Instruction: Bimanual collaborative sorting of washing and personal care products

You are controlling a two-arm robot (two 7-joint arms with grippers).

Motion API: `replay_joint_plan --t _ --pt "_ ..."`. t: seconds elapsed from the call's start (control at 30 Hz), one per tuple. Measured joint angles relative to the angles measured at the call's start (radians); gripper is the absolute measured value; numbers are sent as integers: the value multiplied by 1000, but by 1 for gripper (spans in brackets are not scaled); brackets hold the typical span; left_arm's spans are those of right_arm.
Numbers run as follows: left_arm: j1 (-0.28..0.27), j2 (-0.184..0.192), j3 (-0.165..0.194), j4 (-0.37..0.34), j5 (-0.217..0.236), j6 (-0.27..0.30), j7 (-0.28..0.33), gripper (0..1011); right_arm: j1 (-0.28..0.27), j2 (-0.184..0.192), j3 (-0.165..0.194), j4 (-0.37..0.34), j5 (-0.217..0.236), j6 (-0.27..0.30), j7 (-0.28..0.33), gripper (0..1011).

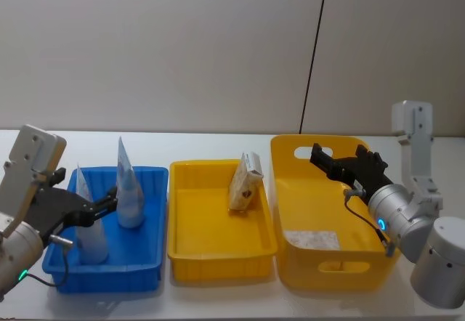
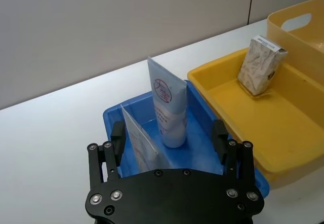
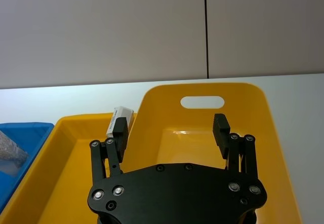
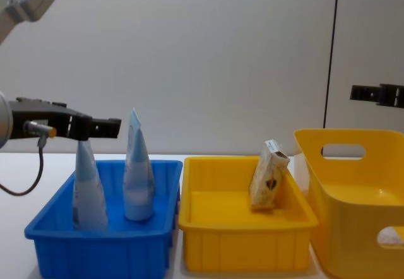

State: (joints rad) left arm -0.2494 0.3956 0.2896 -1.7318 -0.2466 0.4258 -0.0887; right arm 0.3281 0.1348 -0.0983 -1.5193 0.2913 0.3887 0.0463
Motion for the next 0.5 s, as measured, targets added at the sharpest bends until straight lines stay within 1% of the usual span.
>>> replay_joint_plan --t 0.27,0.5 --pt "14 -16 6 25 26 -27 22 1001 0 0 0 0 0 0 0 1003" --pt "14 -35 16 57 46 -56 37 1002 0 0 0 0 0 0 0 1004"
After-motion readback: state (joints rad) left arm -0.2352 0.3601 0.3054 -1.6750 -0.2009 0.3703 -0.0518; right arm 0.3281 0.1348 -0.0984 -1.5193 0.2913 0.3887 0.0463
